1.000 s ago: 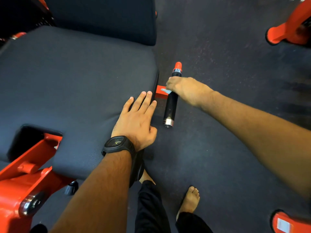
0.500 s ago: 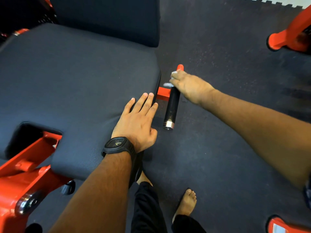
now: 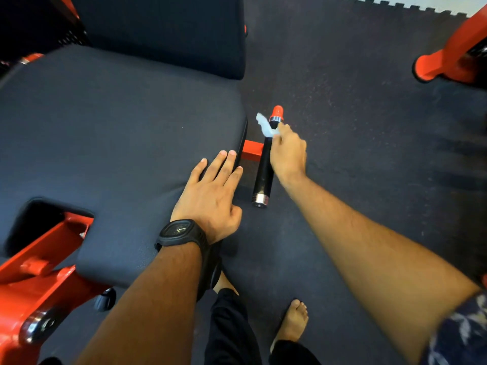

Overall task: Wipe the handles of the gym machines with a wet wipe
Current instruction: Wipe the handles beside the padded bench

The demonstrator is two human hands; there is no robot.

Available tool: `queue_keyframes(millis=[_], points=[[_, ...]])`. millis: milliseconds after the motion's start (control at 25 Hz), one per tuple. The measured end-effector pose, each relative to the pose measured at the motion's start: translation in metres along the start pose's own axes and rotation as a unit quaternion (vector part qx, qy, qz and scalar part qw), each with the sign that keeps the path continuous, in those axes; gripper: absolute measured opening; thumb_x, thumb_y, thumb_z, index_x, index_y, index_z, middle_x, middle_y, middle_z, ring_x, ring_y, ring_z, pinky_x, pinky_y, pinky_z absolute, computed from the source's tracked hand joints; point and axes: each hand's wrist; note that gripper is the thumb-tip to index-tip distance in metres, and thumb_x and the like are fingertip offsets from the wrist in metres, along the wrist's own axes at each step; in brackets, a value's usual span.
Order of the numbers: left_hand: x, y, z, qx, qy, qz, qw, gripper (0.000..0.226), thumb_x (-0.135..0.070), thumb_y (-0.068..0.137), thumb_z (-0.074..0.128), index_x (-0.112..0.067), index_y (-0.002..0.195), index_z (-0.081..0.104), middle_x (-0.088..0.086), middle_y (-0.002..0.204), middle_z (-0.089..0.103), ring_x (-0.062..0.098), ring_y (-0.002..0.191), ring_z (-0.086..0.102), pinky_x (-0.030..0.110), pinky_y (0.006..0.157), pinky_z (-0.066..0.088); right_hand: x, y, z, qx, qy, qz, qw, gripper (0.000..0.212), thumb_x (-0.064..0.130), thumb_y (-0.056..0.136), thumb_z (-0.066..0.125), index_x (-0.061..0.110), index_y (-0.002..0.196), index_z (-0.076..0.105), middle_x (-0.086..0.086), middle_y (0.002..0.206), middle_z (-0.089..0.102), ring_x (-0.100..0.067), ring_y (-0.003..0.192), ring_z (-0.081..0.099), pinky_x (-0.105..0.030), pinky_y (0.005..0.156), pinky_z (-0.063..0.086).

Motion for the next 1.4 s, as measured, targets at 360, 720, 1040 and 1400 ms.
queue_keyframes(millis=[360, 720, 1040, 1400], points=[[0.0, 0.0, -0.001, 0.011, -0.002, 0.001, 1.0, 0.08, -0.039, 0.079, 0.034, -0.017, 0.156, 0.031, 0.007, 0.168, 0.008, 0.021, 0.155, 0.003, 0.044, 0.125, 0.006, -0.01, 0.015, 0.018, 0.01, 0.39, 0.299, 0.871, 0.017, 0.004, 0.079, 0.048, 0.016, 0.069, 0.056, -0.002, 0.069, 0.05, -0.019, 0.064, 0.046, -0.03, 0.058, 0.035], [0.001, -0.001, -0.001, 0.014, -0.005, 0.0, 1.0, 0.079, -0.037, 0.08, 0.037, -0.016, 0.155, 0.032, 0.007, 0.168, 0.009, 0.021, 0.155, 0.004, 0.045, 0.125, 0.007, -0.015, -0.026, 0.02, -0.013, 0.279, 0.181, 0.943, 0.041, 0.009, 0.089, 0.044, 0.033, 0.099, 0.076, 0.012, 0.092, 0.071, -0.012, 0.083, 0.062, -0.025, 0.075, 0.052], [0.001, -0.001, -0.001, 0.013, -0.008, -0.001, 1.0, 0.079, -0.038, 0.08, 0.034, -0.017, 0.156, 0.03, 0.006, 0.168, 0.007, 0.02, 0.155, 0.002, 0.045, 0.125, 0.005, -0.02, -0.05, 0.026, -0.095, 0.322, 0.165, 0.927, 0.027, 0.039, 0.086, 0.07, 0.015, 0.076, 0.072, 0.01, 0.066, 0.056, -0.005, 0.065, 0.05, -0.032, 0.068, 0.05], [0.002, 0.0, 0.0, 0.01, -0.003, -0.003, 1.0, 0.08, -0.039, 0.079, 0.028, -0.017, 0.156, 0.03, 0.006, 0.168, 0.008, 0.021, 0.155, 0.002, 0.046, 0.125, 0.008, -0.024, -0.041, 0.02, 0.015, 0.503, 0.332, 0.798, 0.023, 0.0, 0.091, 0.053, 0.006, 0.098, 0.075, -0.004, 0.086, 0.066, -0.019, 0.077, 0.061, -0.035, 0.074, 0.05]])
Point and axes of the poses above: each hand's wrist, its own y-axis towards the middle knuckle, its own z-axis out of the palm, x = y × z
